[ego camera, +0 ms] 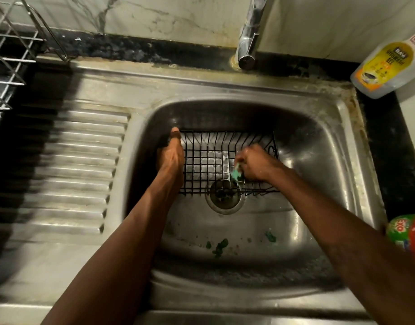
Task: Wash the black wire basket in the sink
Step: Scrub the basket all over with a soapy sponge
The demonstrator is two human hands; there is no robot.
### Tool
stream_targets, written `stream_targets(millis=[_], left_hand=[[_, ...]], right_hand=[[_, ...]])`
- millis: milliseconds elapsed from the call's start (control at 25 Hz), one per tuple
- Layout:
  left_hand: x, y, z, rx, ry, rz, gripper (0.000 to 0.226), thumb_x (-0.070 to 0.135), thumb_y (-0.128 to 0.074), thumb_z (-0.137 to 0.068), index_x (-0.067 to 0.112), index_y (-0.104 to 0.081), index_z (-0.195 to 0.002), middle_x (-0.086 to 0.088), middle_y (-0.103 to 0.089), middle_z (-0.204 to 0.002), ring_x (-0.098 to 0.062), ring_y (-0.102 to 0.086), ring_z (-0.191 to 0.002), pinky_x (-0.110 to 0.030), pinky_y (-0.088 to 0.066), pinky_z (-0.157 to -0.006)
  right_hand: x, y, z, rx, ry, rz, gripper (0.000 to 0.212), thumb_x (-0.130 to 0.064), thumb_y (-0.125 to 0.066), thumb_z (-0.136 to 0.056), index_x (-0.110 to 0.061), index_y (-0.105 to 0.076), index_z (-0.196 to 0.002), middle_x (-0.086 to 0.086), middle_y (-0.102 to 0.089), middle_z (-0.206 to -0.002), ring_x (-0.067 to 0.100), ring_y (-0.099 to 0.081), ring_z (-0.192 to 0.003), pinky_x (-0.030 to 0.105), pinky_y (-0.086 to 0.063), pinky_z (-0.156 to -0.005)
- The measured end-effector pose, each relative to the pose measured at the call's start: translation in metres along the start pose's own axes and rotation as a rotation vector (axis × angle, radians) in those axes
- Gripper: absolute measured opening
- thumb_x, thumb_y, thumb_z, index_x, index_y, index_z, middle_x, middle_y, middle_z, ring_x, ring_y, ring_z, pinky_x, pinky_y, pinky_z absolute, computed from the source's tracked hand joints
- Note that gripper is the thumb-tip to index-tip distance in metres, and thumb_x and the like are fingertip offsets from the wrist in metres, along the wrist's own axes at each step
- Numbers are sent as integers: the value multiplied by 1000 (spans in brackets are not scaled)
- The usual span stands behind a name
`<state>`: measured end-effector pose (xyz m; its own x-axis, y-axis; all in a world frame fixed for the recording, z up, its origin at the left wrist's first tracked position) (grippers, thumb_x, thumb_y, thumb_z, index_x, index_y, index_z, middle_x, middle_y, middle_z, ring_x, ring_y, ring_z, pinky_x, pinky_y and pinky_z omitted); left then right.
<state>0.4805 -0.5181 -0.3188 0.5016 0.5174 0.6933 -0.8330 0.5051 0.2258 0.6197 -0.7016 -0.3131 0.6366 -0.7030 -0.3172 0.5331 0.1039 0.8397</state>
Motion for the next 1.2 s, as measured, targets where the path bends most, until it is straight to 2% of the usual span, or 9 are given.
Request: stream_targets(millis=[120, 320, 520, 600, 760, 840, 960, 1040, 1200], left_hand=[[-4, 2, -6, 34, -4, 5, 108, 93, -42, -56, 10, -67, -121, -17, -68, -125, -38, -64, -116, -55, -51, -101], [0, 3, -2, 19, -31, 11, 91, 83, -50, -69, 13, -66, -126, -14, -69, -122, -35, -65, -114, -53, -52, -101], [1, 4, 2, 67, -43, -41, 90, 82, -49, -76, 11, -61, -131, -14, -66, -124, -35, -62, -114, -51, -51, -100], [2, 5, 0, 78, -48, -69, 90, 82, -49, -76, 10, -63, -127, -14, -68, -121, -35, -64, -111, -51, -52, -98], [4, 6, 0, 84, -64, -124, 85, 79, -49, -83, 7, -63, -126, -13, -67, -121, -34, -63, -111, -47, -51, -100], [4, 4, 4, 78, -65, -163, 82, 74, -49, -88, 5, -60, -131, -12, -63, -127, -32, -59, -117, -44, -47, -105], [4, 3, 5, 94, -86, -187, 83, 73, -48, -89, 5, -56, -135, -15, -59, -134, -33, -56, -121, -44, -44, -107], [4, 4, 3, 111, -82, -188, 85, 74, -46, -89, 5, -54, -137, -15, -58, -134, -33, -56, -121, -45, -44, -108], [2, 5, 1, 115, -62, -210, 90, 79, -43, -87, 3, -57, -133, -16, -61, -131, -34, -58, -118, -44, -45, -106]], right_hand=[[11, 18, -23, 183, -159, -38, 16, -15, -62, -93, -20, -68, -107, 4, -59, -109, 22, -58, -96, 30, -44, -76], [-6, -17, 12, -381, 81, 162, 16, -11, -78, -85, -15, -75, -100, -2, -69, -97, 15, -66, -93, 23, -52, -74], [2, 26, -14, 179, -47, 306, 20, 3, -62, -85, -12, -69, -98, 11, -64, -90, 30, -69, -87, 33, -55, -70], [3, 27, -16, 201, -79, 224, 25, 7, -57, -87, -15, -68, -91, 10, -64, -91, 27, -67, -84, 32, -54, -69], [-7, -15, 13, -397, 43, 200, 14, -11, -76, -85, -18, -72, -97, -3, -64, -93, 13, -64, -87, 22, -48, -70], [-3, -26, 22, -542, 29, 257, 17, -13, -79, -83, -15, -71, -99, -5, -65, -91, 12, -63, -86, 23, -49, -71], [1, 20, -1, -210, -97, 251, 8, -5, -69, -88, -12, -66, -90, 5, -64, -90, 19, -63, -81, 29, -51, -68], [-4, 42, -7, 34, -80, 439, 18, -1, -64, -89, -10, -68, -104, 11, -66, -100, 30, -67, -92, 37, -52, -75], [-14, 16, 2, 84, -68, 773, 17, -11, -62, -93, -16, -69, -107, 6, -72, -101, 28, -64, -103, 41, -50, -86]])
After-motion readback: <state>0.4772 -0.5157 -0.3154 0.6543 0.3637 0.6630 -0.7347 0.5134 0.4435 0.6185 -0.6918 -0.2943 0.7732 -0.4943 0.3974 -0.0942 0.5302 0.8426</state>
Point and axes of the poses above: each hand's wrist, its own z-axis away from the middle knuckle, its own y-axis out of the back of the hand, x = y × z, the point moved 7 cm from there along -z, towards the middle knuckle
